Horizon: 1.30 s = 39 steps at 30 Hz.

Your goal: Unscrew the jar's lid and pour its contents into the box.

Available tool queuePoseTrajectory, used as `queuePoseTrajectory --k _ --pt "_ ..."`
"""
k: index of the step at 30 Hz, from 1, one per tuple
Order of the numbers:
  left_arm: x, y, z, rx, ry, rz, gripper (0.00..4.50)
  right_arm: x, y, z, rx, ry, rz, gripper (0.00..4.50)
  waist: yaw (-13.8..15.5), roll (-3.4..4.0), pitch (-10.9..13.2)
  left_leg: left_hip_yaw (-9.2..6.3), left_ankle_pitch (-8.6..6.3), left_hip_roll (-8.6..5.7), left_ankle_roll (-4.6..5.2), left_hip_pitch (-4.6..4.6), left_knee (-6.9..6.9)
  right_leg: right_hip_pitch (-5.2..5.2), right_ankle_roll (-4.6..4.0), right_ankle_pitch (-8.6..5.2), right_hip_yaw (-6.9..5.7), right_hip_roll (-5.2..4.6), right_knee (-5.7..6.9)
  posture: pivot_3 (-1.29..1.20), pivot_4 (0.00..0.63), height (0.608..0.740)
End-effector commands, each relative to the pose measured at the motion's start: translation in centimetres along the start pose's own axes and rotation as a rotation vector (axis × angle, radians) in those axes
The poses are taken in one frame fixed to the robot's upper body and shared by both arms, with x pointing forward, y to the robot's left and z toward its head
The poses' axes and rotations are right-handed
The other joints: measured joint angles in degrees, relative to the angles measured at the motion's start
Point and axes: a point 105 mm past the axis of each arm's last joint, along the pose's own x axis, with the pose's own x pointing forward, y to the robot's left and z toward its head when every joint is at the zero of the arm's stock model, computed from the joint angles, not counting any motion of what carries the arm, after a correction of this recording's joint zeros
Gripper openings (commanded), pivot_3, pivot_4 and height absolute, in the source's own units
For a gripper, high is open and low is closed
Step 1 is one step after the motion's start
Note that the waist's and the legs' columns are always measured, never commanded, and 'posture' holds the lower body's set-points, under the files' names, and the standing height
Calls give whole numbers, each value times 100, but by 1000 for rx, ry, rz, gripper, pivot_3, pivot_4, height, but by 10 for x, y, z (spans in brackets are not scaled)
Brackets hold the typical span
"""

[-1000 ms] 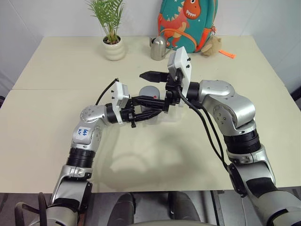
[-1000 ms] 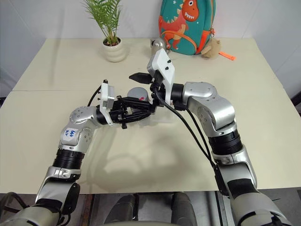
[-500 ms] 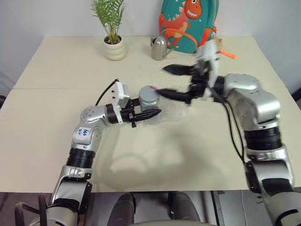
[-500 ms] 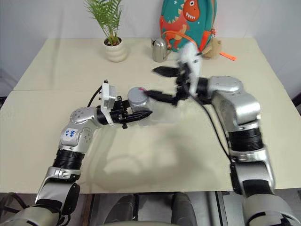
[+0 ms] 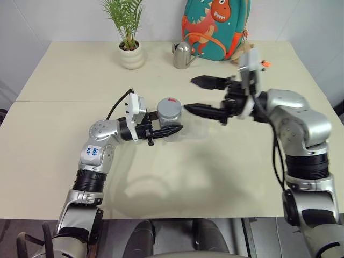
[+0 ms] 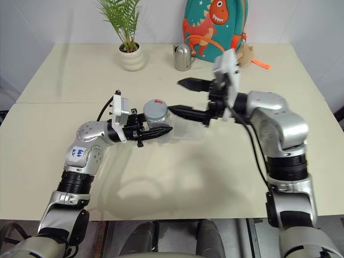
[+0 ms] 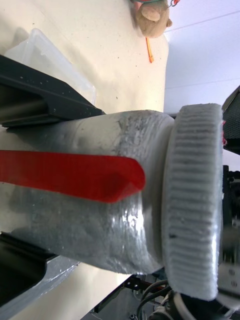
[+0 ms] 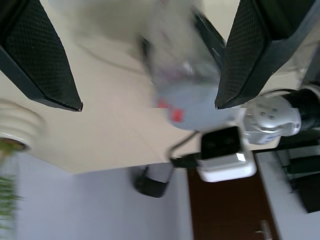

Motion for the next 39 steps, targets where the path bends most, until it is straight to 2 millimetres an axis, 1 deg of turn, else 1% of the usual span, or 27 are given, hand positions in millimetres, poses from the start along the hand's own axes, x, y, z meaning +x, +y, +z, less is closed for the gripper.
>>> queuePoseTrajectory --k 1,3,5,8,11,14,17,24,29,34,37,39 --pt "2 0 10 46 -14 -17 1938 20 8 14 -82 -14 15 4464 13 0 0 0 0 0 0 0 1 0 0 0 1 0 0 0 150 740" --pt "3 0 10 46 -13 -22 1938 28 9 10 -97 6 18 4464 22 0 0 0 0 0 0 0 0 0 1 0 1 0 -1 0 150 740" --pt "4 -1 11 46 -14 -26 1938 31 5 6 -108 24 3 4464 43 0 0 -1 0 -1 0 -1 -1 0 1 0 1 0 -1 0 150 740" --pt "4 -1 11 46 -14 -29 1938 32 -2 3 -117 38 -22 4464 37 0 0 0 0 -2 0 -2 0 0 2 1 1 0 -5 0 150 740" --pt "4 -1 11 45 -16 -29 1938 31 -8 4 -122 37 -34 4464 26 0 0 0 0 -1 0 -2 -3 -2 2 1 1 0 -2 0 150 740" --pt "5 -1 11 45 -18 -28 1938 26 -15 9 -111 17 -58 4464 8 0 0 1 0 -1 0 -2 -1 -2 2 1 2 0 -2 0 150 740" --pt "4 -2 11 44 -16 -28 1938 17 -19 7 -109 27 -64 4464 14 0 0 0 0 -1 0 -1 -2 -2 2 1 2 0 -1 0 150 740" --pt "4 -1 10 44 -17 -24 1938 -2 -20 -2 -74 55 -65 4464 24 0 0 1 0 -1 0 -2 -1 -2 2 1 2 0 -3 0 150 740" --pt "4 -2 10 42 -19 -27 1938 -9 -21 -4 -60 66 -72 4464 21 0 0 1 0 -1 0 -2 -1 -2 2 1 2 0 -2 0 150 740" --pt "3 -2 9 40 -15 -29 1938 -19 -26 -5 -62 84 -104 4464 25 -1 0 1 0 -1 0 -2 -1 -2 2 1 2 0 -2 0 150 740" --pt "2 -3 8 37 -13 -33 1938 -23 -24 -5 -57 86 -99 4464 30 -1 0 2 0 -1 0 -2 -1 -2 2 1 2 0 -3 0 150 740" --pt "1 -4 8 35 -11 -35 1938 -26 -18 -5 -51 80 -67 4464 32 -1 0 2 0 -1 0 -2 -1 -2 2 1 2 0 -4 0 150 740"
